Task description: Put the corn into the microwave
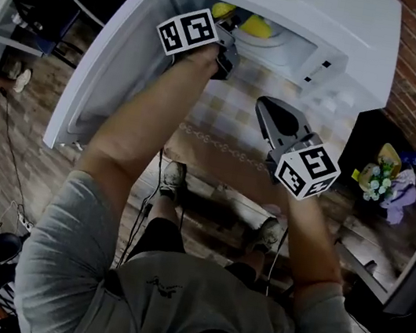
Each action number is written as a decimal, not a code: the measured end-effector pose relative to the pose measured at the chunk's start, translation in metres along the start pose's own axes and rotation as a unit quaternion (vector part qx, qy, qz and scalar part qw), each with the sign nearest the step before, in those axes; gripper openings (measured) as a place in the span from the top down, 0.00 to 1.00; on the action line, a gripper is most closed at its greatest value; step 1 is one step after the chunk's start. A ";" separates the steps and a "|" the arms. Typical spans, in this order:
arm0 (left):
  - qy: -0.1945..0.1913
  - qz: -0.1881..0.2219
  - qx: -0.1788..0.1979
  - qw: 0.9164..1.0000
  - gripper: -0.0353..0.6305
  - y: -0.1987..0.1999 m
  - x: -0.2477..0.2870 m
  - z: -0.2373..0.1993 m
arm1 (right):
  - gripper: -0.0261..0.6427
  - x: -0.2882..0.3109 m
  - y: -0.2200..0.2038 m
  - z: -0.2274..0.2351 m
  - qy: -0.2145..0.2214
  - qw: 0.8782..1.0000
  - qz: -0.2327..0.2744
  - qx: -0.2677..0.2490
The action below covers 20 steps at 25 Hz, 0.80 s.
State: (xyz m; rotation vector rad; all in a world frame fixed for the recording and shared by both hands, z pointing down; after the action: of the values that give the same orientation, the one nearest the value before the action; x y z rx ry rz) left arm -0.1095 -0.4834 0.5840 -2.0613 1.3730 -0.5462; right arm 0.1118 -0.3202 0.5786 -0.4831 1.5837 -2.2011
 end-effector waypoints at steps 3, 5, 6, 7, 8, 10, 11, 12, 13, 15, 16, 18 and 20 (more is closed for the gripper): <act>0.004 -0.012 0.011 1.000 0.55 0.001 0.007 0.000 | 0.93 -0.001 -0.001 -0.001 0.002 1.000 -0.001 -0.002; 0.007 -0.024 0.021 0.999 0.55 0.001 0.011 0.002 | 0.93 -0.002 -0.002 0.000 0.001 1.000 0.000 -0.003; 0.009 -0.030 0.025 0.999 0.55 0.001 0.012 0.002 | 0.93 -0.003 -0.002 0.000 0.001 1.000 0.000 -0.001; 0.011 -0.035 0.029 0.999 0.55 0.001 0.013 0.003 | 0.93 -0.004 -0.002 0.000 0.000 1.000 0.001 0.001; 0.014 -0.040 0.032 0.999 0.55 0.001 0.014 0.003 | 0.93 -0.005 -0.002 0.001 0.000 1.000 0.001 0.002; 0.018 -0.047 0.038 0.998 0.55 0.001 0.015 0.003 | 0.93 -0.006 -0.001 0.001 0.000 1.000 0.002 0.002; 0.020 -0.051 0.041 0.998 0.55 0.001 0.017 0.004 | 0.93 -0.007 0.000 0.000 0.000 1.000 0.003 0.000; 0.023 -0.055 0.044 0.997 0.55 0.001 0.018 0.004 | 0.93 -0.007 0.001 0.000 0.000 1.000 0.005 -0.001; 0.025 -0.059 0.047 0.997 0.55 0.001 0.019 0.004 | 0.93 -0.008 0.002 0.000 0.000 1.000 0.006 -0.002; 0.028 -0.065 0.051 0.996 0.55 0.001 0.020 0.003 | 0.93 -0.008 0.003 -0.001 0.000 1.000 0.009 -0.002; 0.029 -0.068 0.051 0.996 0.55 0.001 0.021 0.003 | 0.93 -0.008 0.003 -0.001 0.000 1.000 0.010 -0.001; 0.031 -0.074 0.051 0.995 0.55 0.001 0.023 0.002 | 0.93 -0.009 0.003 -0.001 0.000 1.000 0.011 0.000; 0.033 -0.079 0.053 0.995 0.55 0.000 0.025 0.002 | 0.93 -0.009 0.001 -0.002 0.000 1.000 0.009 0.000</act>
State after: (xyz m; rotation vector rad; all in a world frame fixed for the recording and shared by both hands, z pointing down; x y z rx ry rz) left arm -0.0992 -0.5058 0.5831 -2.0935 1.1961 -0.7452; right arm 0.1192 -0.3144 0.5763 -0.4660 1.5814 -2.1883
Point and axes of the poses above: the fingertips, and each gripper's own axes: x forward along the fingers, z to its right, y out of its top, the point moved 8 cm from there along -x, backward along the fingers, and after that the axes turned 8 degrees about z, right-handed, at the moved point
